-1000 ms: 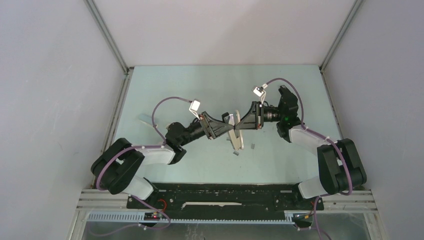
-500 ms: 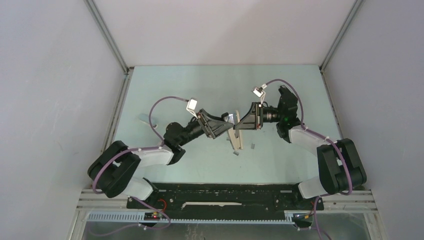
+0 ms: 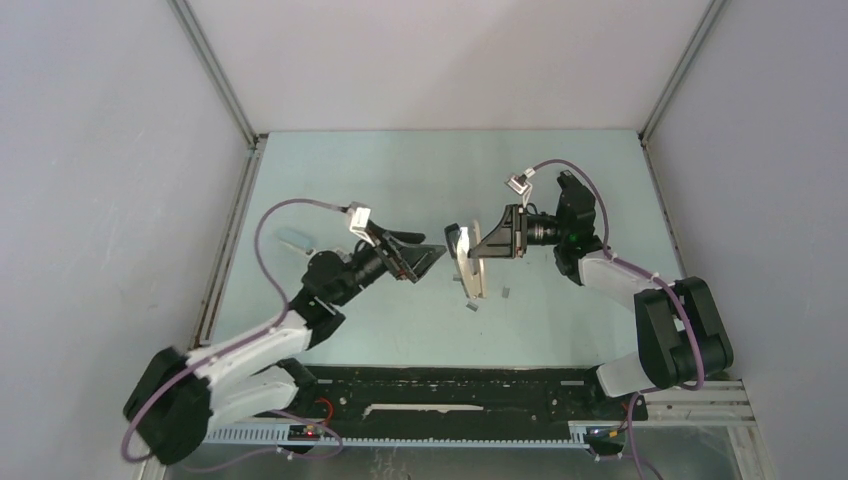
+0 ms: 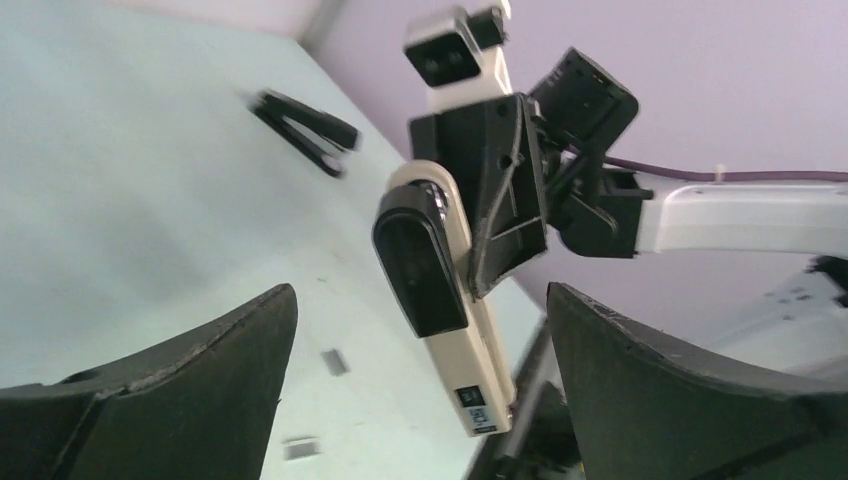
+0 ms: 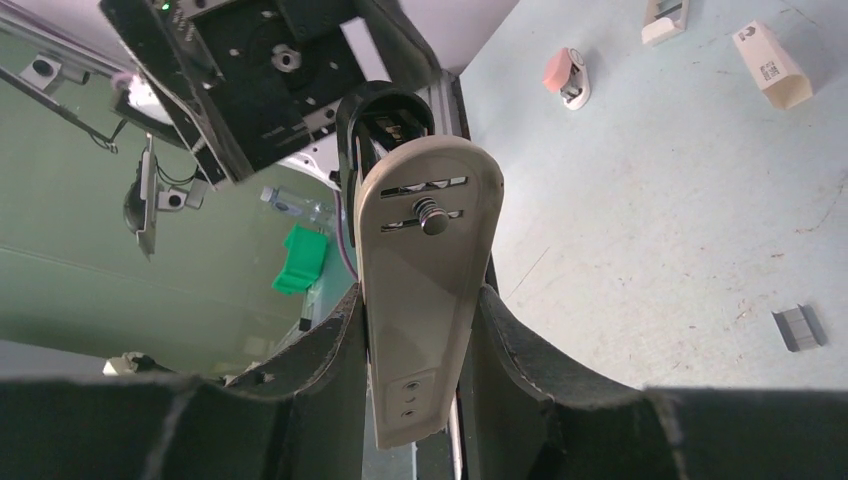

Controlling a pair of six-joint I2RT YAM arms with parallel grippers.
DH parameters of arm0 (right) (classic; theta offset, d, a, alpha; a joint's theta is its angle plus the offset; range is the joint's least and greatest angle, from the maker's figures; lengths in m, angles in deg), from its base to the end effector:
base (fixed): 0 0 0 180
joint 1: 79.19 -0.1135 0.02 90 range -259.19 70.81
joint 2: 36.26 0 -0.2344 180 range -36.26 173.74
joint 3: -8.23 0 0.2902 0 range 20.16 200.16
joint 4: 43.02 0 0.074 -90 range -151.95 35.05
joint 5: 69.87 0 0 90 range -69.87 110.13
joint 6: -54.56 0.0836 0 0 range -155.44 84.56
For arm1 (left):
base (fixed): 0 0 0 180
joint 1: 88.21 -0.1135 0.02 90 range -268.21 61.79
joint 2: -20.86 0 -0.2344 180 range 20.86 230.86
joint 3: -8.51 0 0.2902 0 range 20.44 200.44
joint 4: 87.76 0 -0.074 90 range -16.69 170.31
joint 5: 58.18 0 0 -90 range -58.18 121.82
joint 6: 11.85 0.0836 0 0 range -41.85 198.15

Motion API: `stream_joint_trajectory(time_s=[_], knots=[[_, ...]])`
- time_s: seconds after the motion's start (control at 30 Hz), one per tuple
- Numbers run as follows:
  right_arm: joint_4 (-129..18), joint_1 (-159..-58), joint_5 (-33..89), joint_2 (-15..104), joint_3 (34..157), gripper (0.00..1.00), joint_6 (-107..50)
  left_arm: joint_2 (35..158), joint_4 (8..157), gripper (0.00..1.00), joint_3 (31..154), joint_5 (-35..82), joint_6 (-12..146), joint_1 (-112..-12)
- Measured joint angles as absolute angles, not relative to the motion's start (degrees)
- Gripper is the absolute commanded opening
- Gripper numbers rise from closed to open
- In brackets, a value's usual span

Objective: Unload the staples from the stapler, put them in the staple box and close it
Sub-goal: Unload the staple at the center of the board.

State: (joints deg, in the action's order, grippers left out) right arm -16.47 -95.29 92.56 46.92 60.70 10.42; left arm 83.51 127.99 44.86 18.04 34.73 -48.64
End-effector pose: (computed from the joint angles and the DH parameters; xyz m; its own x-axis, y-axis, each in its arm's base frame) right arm 0.3052 0.1710 0.1908 -0.7642 0.0049 -0.6449 -0.6445 0.0328 0.7639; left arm 0.2383 -0.2227 0.2186 -0.4578 -0.4877 -0.7434 0.6679 0.3632 -0.6496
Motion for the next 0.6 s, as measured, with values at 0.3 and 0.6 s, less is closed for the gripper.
stream_joint_trajectory(time_s=[0.3, 0.6], knots=[[-18.2, -93.87, 91.2, 46.92, 60.7, 0.0, 11.47, 57.31, 105.21, 1.0, 44.8, 33.17, 56.65, -48.64], [-19.09, -88.16, 92.01, 47.86, 60.7, 0.0, 16.41, 62.1, 107.57, 1.0, 44.73, 26.81, 91.43, -44.75]])
